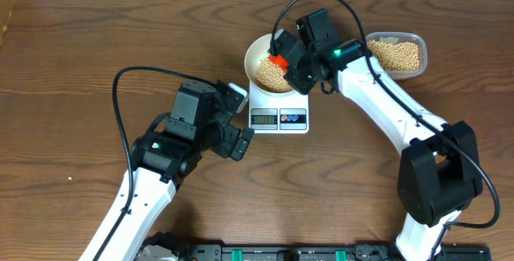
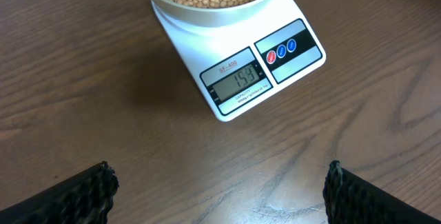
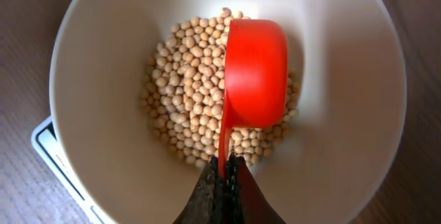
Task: Scoop item into bowl and weigh 50g on scale
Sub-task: 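Tilt the scoop down into the bowl to pour soybeans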
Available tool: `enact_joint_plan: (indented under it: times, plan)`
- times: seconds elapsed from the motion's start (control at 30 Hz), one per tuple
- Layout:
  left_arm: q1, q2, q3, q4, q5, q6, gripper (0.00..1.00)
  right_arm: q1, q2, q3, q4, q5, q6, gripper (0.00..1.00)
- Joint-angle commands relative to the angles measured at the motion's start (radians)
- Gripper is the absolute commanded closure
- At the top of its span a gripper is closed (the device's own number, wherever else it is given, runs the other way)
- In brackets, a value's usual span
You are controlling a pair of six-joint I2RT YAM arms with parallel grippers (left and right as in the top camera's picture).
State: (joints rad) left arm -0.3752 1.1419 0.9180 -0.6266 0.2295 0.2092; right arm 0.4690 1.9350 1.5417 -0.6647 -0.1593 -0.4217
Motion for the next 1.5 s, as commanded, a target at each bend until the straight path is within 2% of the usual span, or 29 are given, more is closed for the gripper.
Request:
enact_joint_plan:
  times: [0.0,0.27,1.1,1.47]
  plan:
    - [-0.001,0.003,-0.006,-0.001,-0.014,-0.005,0.02,0.021,0.014,0.015,-0.016,-0.031,-0.01,0.99]
    - [-0.001,0.003,-0.006,-0.001,-0.013,-0.005,0.02,0.021,0.014,0.015,-0.029,-0.129,0.01,0.99]
    - [-0.001,0.003,-0.006,-0.001,-0.014,-0.005,0.02,-0.077,0.014,0.015,0.01,-0.023,0.115,0.99]
    - [-0.001,0.003,-0.006,-0.001,-0.013,-0.005,0.02,-0.119,0.014,0.015,0.019,-0.061,0.136,0.99]
